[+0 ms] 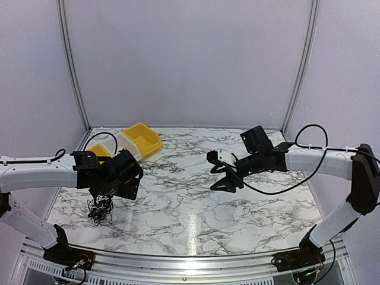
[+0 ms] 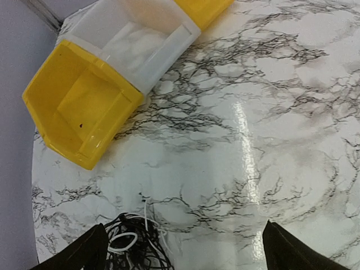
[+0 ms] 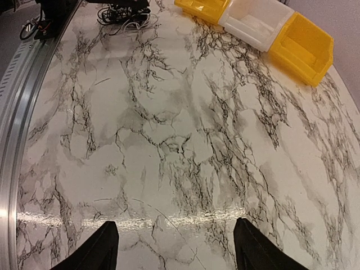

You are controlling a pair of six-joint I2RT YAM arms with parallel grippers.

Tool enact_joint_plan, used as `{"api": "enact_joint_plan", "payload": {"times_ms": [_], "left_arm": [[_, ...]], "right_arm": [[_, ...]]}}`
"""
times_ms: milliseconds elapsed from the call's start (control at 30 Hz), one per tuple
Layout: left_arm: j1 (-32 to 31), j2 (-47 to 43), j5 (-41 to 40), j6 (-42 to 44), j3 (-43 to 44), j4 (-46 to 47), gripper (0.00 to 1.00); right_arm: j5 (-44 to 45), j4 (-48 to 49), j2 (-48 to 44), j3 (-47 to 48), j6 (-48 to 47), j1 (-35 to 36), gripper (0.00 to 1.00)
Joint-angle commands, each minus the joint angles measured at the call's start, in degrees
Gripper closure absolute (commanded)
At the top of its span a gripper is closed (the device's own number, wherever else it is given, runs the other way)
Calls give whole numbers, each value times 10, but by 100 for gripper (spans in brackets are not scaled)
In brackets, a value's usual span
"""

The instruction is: Untangle the cables

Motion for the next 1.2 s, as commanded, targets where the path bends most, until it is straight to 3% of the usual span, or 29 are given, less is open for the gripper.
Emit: {"api": "enact_joint_plan", "payload": {"times_ms": [0, 467, 600, 767, 1000, 1167], "left_arm": [[32, 15, -88, -119, -31, -77, 1], [140, -24, 57, -108, -210, 131, 1], [143, -17, 79, -81, -233, 187, 1], [140, -22, 181, -34, -259, 296, 7], [64, -20, 265, 14, -250, 451, 17], [-22, 59, 301, 49, -184, 520, 19]], "right_arm": [[-15, -7, -13, 2, -15, 9, 30], [-4, -15, -15, 2, -25, 8, 30], [0, -16, -14, 2, -26, 9, 29], [10, -15, -9, 2, -29, 9, 30], [7, -19, -9, 9, -18, 8, 30], [6, -18, -13, 12, -10, 8, 30]]}}
